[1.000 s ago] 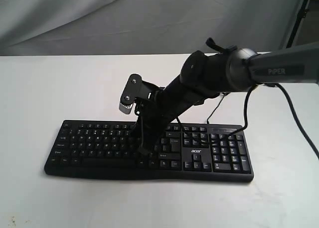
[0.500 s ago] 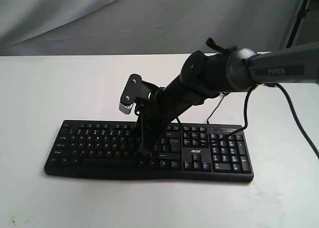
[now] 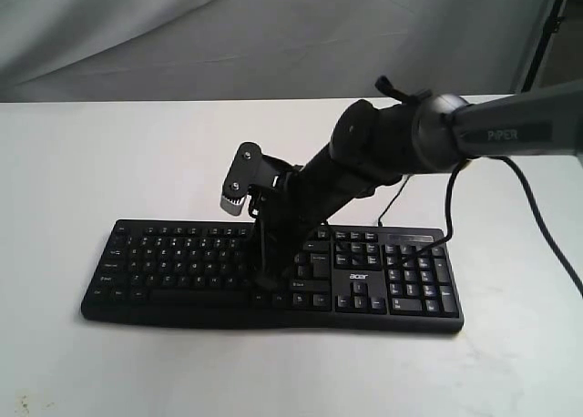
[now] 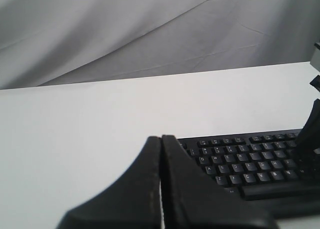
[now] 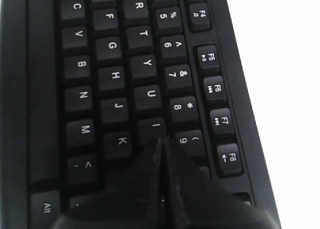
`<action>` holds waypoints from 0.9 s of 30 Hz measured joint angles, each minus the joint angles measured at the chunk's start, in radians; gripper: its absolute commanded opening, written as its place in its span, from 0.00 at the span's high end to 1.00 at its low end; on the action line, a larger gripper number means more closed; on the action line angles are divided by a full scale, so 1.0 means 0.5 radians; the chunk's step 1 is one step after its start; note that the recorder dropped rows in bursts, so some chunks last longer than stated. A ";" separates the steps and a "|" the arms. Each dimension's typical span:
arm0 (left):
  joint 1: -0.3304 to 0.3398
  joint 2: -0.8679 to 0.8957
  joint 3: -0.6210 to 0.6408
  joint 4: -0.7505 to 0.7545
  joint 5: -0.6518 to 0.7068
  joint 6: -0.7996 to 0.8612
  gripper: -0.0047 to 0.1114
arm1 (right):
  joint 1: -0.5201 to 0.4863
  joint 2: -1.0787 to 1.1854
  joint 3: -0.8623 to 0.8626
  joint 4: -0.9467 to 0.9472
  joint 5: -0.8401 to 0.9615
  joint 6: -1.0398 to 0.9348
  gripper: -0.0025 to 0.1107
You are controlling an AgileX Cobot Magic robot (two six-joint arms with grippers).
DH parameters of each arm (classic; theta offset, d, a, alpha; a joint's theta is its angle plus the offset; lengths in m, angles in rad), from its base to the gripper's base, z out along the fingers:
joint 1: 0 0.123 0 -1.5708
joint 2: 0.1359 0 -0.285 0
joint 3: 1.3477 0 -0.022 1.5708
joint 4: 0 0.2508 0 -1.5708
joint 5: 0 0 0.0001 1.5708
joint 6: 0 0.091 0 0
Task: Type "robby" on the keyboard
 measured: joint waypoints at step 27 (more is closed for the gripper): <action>0.000 0.000 0.000 0.000 0.000 0.000 0.96 | 0.007 0.032 0.000 0.013 -0.011 -0.007 0.98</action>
